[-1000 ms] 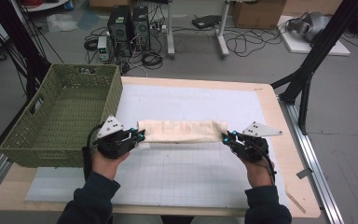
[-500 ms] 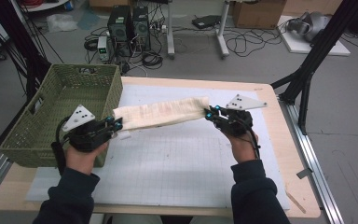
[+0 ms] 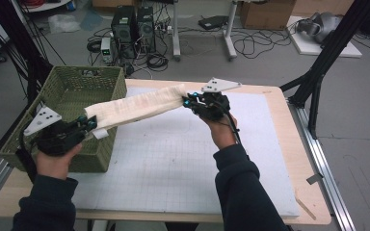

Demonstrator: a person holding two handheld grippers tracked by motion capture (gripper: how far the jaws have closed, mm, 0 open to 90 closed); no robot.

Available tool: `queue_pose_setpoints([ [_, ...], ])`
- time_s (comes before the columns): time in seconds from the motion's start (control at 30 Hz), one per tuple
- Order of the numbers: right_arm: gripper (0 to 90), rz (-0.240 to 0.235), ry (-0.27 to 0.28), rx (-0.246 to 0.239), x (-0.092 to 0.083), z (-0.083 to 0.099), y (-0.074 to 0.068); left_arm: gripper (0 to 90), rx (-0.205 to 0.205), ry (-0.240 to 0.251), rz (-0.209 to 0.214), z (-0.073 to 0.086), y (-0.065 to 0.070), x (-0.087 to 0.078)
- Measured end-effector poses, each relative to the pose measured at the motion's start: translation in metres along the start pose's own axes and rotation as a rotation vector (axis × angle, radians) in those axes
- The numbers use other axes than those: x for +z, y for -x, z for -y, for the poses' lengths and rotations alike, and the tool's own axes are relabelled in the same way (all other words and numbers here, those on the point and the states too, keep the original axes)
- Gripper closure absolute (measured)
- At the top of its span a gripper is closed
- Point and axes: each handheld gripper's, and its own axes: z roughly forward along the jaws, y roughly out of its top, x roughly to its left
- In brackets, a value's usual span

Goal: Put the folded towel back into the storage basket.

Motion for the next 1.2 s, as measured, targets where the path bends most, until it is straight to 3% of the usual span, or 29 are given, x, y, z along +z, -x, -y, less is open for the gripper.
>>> queue_pose_setpoints([
  [0.47,80.8,-0.04,-0.023,-0.038,0.079,-0.044,-0.014,81.7,-0.023,0.032,-0.085,0.005,-0.03,-0.035],
  [0.77,80.8,-0.057,-0.037,-0.095,0.12,-0.071,-0.027,81.7,-0.021,0.043,-0.14,0.011,-0.042,-0.052],
  [1.03,80.8,-0.078,-0.047,-0.108,0.155,-0.086,-0.042,81.6,-0.025,0.055,-0.188,0.013,-0.053,-0.069],
  [1.2,80.8,-0.078,-0.056,-0.114,0.178,-0.096,-0.049,81.5,-0.006,0.05,-0.211,0.016,-0.054,-0.07],
])
